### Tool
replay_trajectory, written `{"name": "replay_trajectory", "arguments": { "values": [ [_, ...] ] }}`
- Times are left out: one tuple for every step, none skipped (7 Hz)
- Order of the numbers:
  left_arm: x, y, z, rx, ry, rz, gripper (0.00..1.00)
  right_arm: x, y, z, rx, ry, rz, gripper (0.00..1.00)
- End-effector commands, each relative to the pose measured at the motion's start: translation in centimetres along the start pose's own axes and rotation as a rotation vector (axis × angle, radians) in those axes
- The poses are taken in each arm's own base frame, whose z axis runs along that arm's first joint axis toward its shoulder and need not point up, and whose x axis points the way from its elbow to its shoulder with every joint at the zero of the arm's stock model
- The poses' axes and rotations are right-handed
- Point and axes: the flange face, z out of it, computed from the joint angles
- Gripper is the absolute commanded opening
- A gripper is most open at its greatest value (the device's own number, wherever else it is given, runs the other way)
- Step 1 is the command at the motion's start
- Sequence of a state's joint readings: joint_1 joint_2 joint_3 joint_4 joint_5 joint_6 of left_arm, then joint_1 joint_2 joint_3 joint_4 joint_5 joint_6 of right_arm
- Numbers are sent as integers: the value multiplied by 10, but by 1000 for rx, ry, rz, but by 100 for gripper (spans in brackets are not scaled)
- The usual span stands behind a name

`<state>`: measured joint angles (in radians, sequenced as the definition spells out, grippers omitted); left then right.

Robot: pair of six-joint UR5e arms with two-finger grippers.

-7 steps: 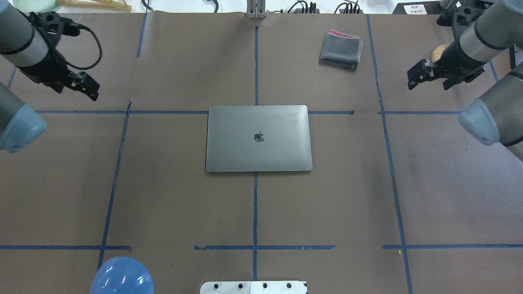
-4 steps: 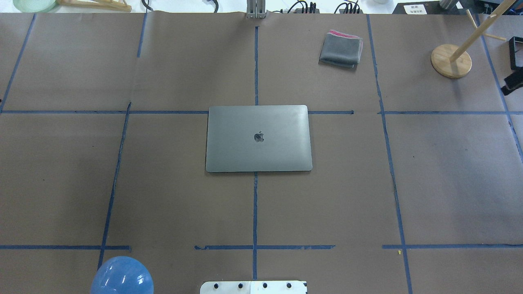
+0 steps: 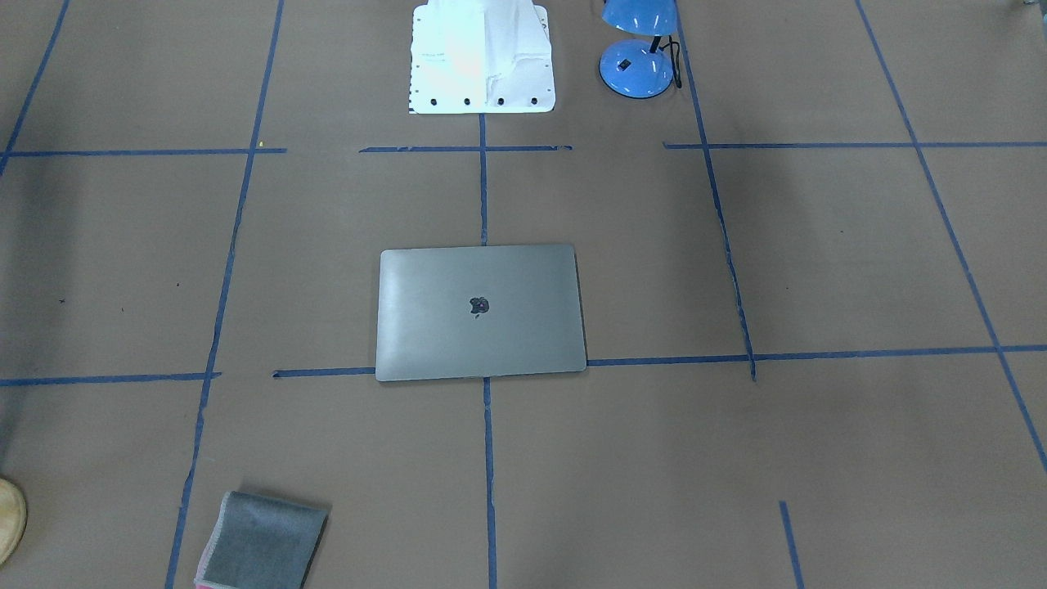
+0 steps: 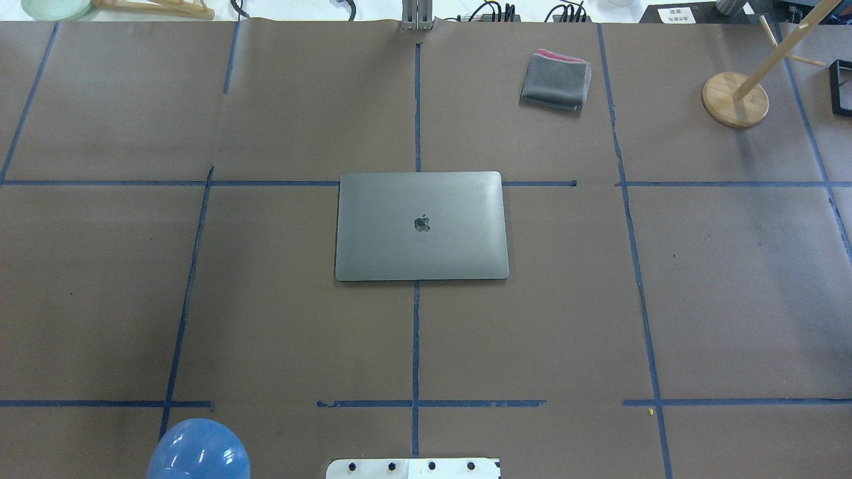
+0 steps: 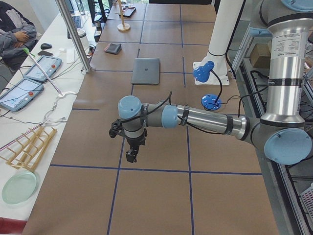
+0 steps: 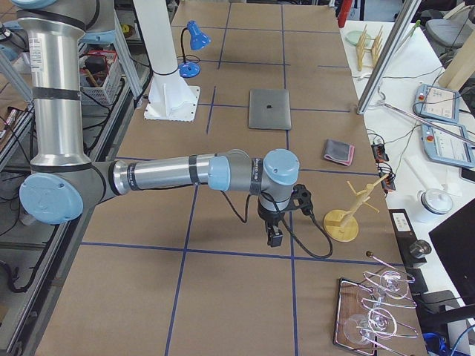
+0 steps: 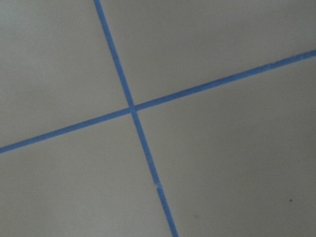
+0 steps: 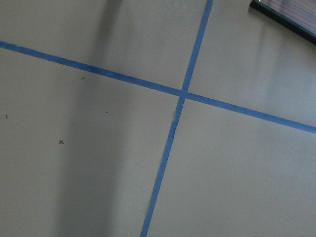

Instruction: Close laptop

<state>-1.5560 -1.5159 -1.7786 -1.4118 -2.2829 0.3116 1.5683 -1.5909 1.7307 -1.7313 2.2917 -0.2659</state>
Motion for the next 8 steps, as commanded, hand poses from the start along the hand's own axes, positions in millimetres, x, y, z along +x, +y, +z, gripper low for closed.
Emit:
{"name": "replay_trajectory", "arguments": {
  "values": [
    [-28,29,3,-38,103,-137,100,14,11,14,-23,-8,29,100],
    [-30,25,4,-42,107,-143,100,13,8,12,-20,-7,27,100],
    [-32,27,5,-45,105,-150,100,13,7,11,-19,-7,34,100],
    [-31,27,5,-49,99,-250,100,12,6,11,-16,-13,34,100],
    [-28,22,0,-40,91,-272,100,12,5,10,-15,-14,35,100],
    [-27,22,3,-35,92,-262,100,10,5,9,-11,-19,34,100],
    [-27,22,3,-1,79,-227,100,10,5,9,-11,-19,34,100],
    [-25,19,1,17,73,-207,100,9,4,7,-6,-18,29,100]
  ]
}}
